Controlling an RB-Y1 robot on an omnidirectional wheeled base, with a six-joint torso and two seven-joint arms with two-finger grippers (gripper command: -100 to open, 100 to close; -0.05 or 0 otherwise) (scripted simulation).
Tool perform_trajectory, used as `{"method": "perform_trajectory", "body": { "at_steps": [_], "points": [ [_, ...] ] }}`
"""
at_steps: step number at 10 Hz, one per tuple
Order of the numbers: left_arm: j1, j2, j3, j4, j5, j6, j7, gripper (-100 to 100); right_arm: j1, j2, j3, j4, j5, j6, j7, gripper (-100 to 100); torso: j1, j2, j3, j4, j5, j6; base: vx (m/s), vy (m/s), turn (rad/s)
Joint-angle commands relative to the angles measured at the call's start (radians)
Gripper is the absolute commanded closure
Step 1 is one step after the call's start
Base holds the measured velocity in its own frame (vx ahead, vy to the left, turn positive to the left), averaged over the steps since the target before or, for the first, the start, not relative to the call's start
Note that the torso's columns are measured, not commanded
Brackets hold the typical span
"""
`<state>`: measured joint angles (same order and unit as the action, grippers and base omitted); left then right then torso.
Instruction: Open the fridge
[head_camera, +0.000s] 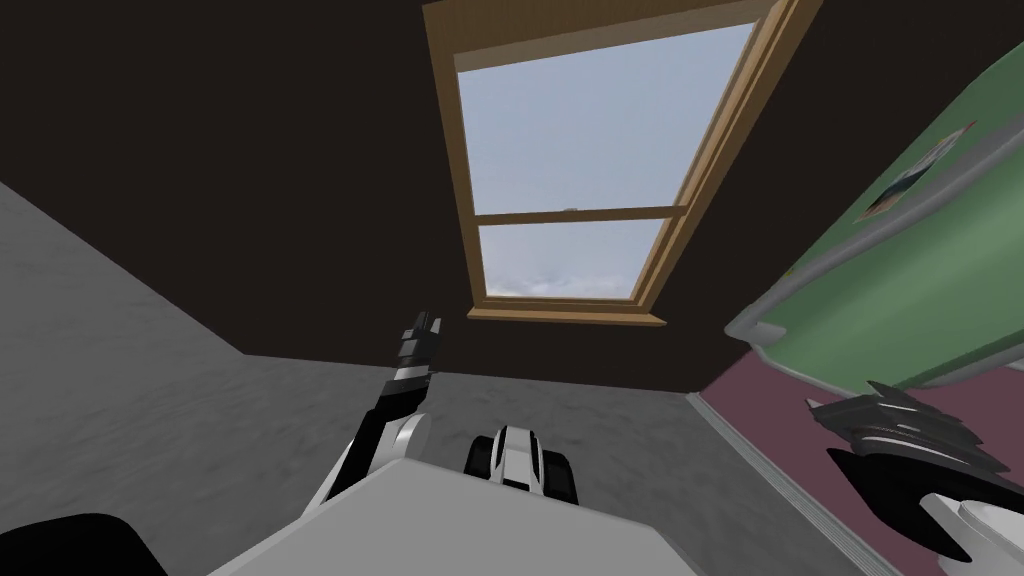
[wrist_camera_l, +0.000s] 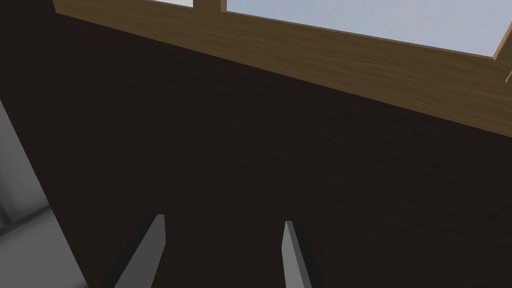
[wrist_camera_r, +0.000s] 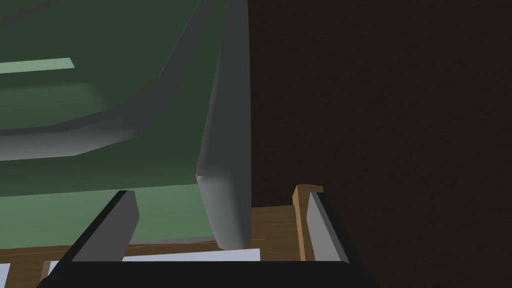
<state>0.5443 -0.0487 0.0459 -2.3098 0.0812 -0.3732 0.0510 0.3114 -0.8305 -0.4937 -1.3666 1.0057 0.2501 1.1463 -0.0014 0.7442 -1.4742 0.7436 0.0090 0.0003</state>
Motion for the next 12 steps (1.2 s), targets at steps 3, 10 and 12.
{"method": "perform_trajectory", "body": {
  "at_steps": [3, 10, 12],
  "points": [
    [0.0, 0.0, 0.0, 0.0, 0.0, 0.0, 0.0, 0, 0.018, -0.11, -0.02, 0.05, -0.083, -0.044, -0.02, -100, 0.002, -0.006, -0.002, -0.005, -0.008, 0.001, 0.015, 0.047, -0.031],
    [0.0, 0.0, 0.0, 0.0, 0.0, 0.0, 0.0, 0, 0.037, -0.124, -0.019, 0.066, -0.105, -0.06, -0.026, 0, 0.005, -0.003, 0.0, -0.004, -0.006, 0.0, 0.015, 0.017, -0.008],
    [0.0, 0.0, 0.0, 0.0, 0.0, 0.0, 0.0, 0, 0.038, -0.123, -0.017, 0.067, -0.105, -0.061, -0.026, 0, 0.004, -0.005, -0.001, -0.005, -0.007, 0.0, 0.0, 0.0, 0.0]
  ]
}}
